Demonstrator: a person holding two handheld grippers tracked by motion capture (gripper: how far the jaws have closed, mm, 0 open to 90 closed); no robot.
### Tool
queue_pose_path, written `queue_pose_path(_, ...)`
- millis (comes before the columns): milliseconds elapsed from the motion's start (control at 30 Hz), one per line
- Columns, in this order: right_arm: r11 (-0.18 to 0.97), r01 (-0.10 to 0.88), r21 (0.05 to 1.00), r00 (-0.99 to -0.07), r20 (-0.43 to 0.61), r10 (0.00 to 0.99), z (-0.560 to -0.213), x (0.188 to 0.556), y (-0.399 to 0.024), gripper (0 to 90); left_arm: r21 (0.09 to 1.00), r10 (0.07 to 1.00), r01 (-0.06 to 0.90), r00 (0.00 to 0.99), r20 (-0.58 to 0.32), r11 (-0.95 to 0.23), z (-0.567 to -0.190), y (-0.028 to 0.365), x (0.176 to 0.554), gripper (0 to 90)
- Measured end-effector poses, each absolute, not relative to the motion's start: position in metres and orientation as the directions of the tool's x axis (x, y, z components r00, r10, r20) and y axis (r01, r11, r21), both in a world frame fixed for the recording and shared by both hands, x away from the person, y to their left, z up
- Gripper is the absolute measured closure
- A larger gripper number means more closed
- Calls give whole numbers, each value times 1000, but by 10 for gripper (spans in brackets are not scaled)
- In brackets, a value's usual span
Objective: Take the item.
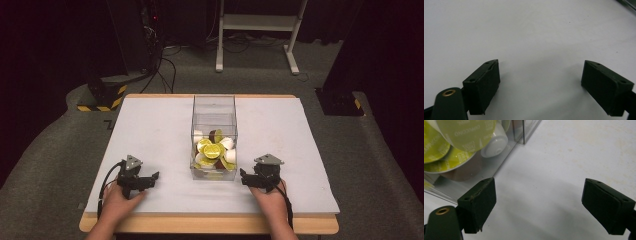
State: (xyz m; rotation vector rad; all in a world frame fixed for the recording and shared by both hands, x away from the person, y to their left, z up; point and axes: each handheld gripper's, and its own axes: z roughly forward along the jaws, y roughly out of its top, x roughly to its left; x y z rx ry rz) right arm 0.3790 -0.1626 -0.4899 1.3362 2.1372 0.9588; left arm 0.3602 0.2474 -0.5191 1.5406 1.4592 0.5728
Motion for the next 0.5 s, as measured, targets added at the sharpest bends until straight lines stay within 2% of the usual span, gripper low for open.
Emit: queue_pose_path(500,284,515,808,-469,-11,883,-475,375,-168,119,842,949,527,193,-248,113,-519,247,360,155)
